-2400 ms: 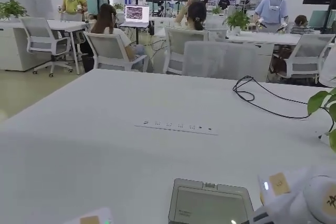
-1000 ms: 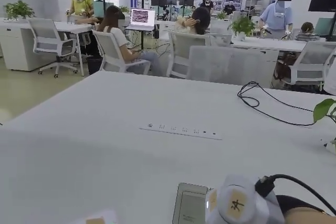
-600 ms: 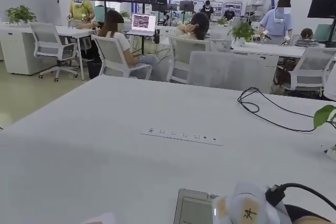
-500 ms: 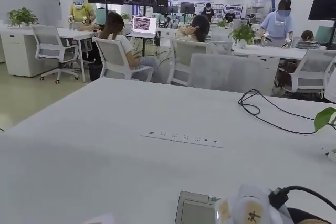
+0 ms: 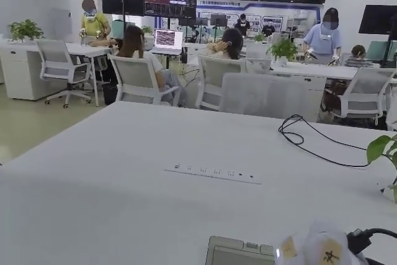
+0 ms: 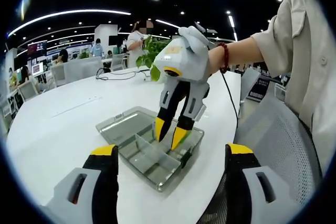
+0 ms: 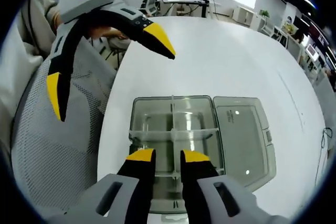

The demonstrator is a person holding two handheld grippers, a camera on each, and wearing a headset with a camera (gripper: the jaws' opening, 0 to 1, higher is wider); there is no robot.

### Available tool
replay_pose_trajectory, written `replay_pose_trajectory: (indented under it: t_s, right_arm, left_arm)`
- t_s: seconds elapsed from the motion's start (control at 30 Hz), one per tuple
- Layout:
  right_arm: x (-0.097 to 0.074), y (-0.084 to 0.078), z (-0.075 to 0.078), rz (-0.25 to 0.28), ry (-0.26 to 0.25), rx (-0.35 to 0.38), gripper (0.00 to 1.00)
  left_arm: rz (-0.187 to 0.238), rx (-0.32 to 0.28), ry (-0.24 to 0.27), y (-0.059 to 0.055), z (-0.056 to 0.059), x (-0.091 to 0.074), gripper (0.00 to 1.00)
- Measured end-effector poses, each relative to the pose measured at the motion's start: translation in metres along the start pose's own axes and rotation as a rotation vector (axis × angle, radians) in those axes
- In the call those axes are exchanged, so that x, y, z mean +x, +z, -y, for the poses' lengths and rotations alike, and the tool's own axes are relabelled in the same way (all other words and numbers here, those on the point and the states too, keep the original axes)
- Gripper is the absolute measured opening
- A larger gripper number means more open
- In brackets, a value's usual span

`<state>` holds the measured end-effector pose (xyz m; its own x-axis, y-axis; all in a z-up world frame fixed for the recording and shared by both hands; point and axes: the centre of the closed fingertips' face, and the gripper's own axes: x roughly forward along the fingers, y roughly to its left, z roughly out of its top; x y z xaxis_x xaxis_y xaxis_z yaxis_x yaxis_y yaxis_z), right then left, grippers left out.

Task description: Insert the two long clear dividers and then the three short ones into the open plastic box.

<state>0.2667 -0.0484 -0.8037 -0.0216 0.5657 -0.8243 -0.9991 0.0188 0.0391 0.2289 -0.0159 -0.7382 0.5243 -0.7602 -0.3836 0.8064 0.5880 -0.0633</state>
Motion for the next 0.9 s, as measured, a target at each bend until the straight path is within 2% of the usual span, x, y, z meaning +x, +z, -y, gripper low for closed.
replay_pose_trajectory:
  t_s: [0.17,0.4,0.77,0.9]
  right_arm:
    - [-0.014,-0.001,0.000,0.035,-0.014,0.013,0.25]
    - [-0.030,-0.014,-0.004,0.052,-0.027,0.056,0.31]
    - [-0.056,-0.041,-0.003,0.057,-0.093,0.113,0.39]
    - [-0.063,-0.056,-0.001,0.051,-0.113,0.139,0.41]
  left_arm:
    - [0.017,-0.016,0.006,0.003,0.000,0.000,0.88]
    - [0.015,-0.019,0.008,0.002,-0.001,0.001,0.90]
    - [0.002,-0.005,0.004,0.000,0.003,0.002,0.94]
    - [0.003,-0.015,0.005,-0.001,0.003,0.002,0.95]
